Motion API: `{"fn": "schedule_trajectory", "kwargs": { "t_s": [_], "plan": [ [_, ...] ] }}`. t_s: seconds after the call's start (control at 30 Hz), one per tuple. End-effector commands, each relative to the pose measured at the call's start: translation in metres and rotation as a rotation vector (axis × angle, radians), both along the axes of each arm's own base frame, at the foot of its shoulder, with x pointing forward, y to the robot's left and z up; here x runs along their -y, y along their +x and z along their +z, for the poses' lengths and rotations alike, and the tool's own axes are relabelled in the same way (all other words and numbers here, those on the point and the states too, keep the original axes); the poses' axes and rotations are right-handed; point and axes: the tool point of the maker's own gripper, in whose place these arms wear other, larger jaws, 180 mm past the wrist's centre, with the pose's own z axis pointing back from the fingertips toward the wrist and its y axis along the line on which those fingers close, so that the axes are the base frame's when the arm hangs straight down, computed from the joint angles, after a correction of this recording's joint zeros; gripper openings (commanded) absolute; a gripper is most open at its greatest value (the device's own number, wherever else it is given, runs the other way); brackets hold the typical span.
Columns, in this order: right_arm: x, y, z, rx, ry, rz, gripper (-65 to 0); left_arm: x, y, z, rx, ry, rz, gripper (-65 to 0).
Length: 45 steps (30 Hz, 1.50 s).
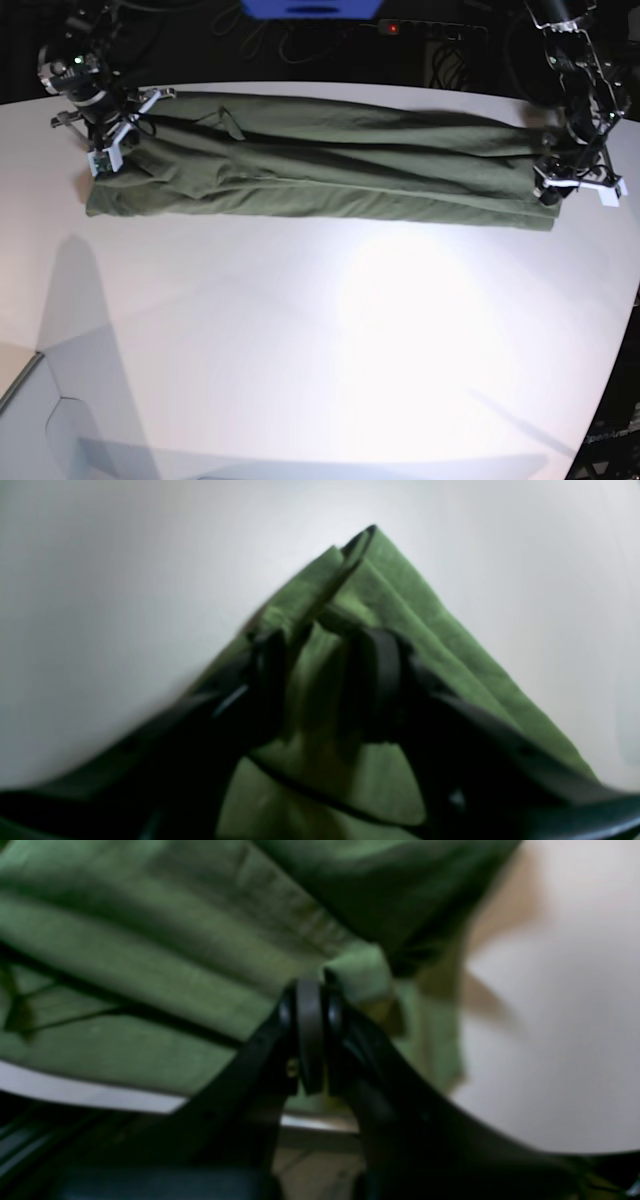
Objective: Layout the t-shirt on the table in an organized manner, then fold the t-shirt properly
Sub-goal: 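Tug the folded strip's ends outward with both grippers to straighten it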
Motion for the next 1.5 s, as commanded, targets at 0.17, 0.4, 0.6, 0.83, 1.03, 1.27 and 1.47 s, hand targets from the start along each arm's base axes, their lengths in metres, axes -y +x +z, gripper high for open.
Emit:
{"fn": "schedule_trajectory", "kwargs": {
  "t_s": [0.17, 0.4, 0.6, 0.83, 1.03, 1.27, 1.47],
  "plan": [
    [-0.003, 0.004, -0.014, 0.039, 0.057, -0.01, -65.0, -0.009, 0.006, 0.014, 0.031, 0.034, 0.005, -38.8],
    [-0.004, 0.007, -0.019, 0.035, 0.073, -0.014, -65.0, 0.0, 0.011, 0.039, 0.048, 0.006, -0.04, -30.3],
    [-0.005, 0.008, -0.019, 0.035, 0.074, -0.011, -65.0, -0.013, 0.003, 0.047, 0.06, -0.03, 0.001, -24.7],
    [-0.006, 0.008, -0.019, 0.035, 0.075, -0.01, -65.0, -0.02, -0.004, 0.036, 0.014, -0.022, 0.003, -24.3],
    [-0.006, 0.009, -0.018, 0.039, 0.072, -0.009, -65.0, -0.019, -0.011, 0.027, -0.059, 0.052, -0.047, -24.2],
    [-0.006, 0.009, -0.018, 0.039, 0.072, -0.009, -65.0, -0.033, -0.019, 0.026, -0.134, 0.192, -0.068, -24.2],
    [-0.006, 0.01, -0.017, 0.042, 0.072, -0.007, -65.0, -0.017, -0.012, 0.021, -0.144, 0.224, -0.158, -24.2]
  ]
}}
